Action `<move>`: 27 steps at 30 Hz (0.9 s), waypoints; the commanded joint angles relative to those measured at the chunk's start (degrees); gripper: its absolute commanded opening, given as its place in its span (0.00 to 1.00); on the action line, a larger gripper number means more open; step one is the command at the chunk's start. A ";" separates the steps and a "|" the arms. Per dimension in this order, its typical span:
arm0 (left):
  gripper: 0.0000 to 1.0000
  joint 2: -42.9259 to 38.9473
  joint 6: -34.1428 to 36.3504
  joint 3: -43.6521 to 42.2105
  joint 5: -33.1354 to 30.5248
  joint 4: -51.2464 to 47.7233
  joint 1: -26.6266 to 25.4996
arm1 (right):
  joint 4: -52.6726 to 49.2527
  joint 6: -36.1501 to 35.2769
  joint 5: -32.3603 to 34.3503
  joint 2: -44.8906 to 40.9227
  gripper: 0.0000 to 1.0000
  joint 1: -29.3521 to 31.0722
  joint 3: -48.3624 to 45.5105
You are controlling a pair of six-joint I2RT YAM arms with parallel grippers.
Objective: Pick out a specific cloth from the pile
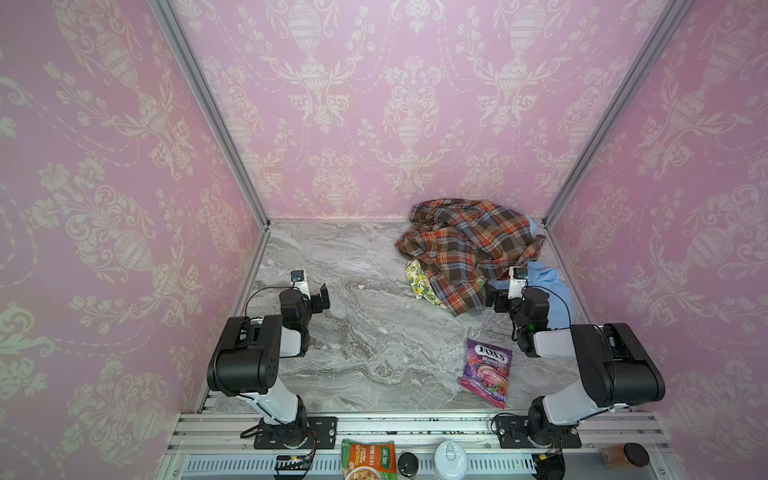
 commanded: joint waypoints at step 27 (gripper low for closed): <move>0.99 0.17 1.47 -0.16 -0.70 0.59 -0.31 | 0.34 -0.53 -0.76 -0.13 1.00 0.29 0.38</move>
